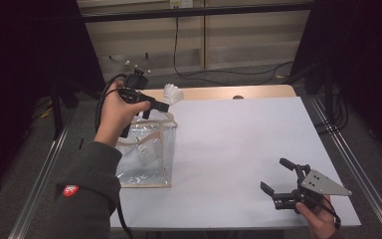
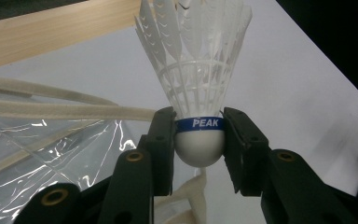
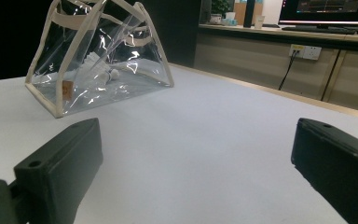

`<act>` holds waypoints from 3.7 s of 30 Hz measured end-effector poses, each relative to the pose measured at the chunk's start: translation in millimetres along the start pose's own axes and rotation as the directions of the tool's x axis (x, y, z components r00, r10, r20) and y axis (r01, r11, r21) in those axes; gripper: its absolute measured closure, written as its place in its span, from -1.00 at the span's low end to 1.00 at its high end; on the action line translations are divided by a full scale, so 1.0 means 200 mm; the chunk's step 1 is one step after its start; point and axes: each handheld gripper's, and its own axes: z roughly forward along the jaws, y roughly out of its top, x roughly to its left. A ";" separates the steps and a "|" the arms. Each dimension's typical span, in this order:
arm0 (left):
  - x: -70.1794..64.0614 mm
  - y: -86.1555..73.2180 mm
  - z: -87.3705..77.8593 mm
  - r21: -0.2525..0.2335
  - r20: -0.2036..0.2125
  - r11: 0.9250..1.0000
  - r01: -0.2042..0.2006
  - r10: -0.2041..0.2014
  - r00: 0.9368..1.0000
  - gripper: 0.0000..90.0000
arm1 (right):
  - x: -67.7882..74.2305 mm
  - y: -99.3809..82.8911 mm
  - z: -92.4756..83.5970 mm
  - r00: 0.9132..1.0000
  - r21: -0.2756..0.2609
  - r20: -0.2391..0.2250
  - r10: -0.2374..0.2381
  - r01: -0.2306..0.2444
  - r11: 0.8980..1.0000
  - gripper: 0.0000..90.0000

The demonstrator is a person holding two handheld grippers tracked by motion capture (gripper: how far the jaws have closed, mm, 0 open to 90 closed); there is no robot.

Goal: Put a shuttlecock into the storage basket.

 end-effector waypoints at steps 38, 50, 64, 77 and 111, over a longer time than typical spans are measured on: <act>0.08 -0.04 -0.05 -0.008 -0.032 0.999 0.031 -0.031 0.999 0.45 | 0.00 0.00 0.00 1.000 0.003 0.002 -0.002 0.002 1.000 -0.96; 0.10 -0.05 -0.07 -0.010 -0.051 0.999 0.039 -0.040 0.998 0.45 | 0.00 0.00 0.00 1.000 0.001 0.002 -0.001 0.001 1.000 -0.96; 0.12 -0.06 -0.08 -0.007 -0.062 0.999 0.040 -0.040 0.997 0.45 | 0.00 0.00 0.00 1.000 0.000 0.002 -0.003 0.003 1.000 -0.96; 0.14 -0.07 -0.09 -0.013 -0.070 0.999 0.044 -0.045 0.997 0.45 | 0.00 0.00 0.00 1.000 0.001 0.001 0.000 0.000 1.000 -0.96; 0.18 -0.09 -0.12 -0.019 -0.094 0.998 0.060 -0.062 0.994 0.45 | 0.00 0.00 0.00 1.000 -0.003 0.001 -0.005 0.005 1.000 -0.96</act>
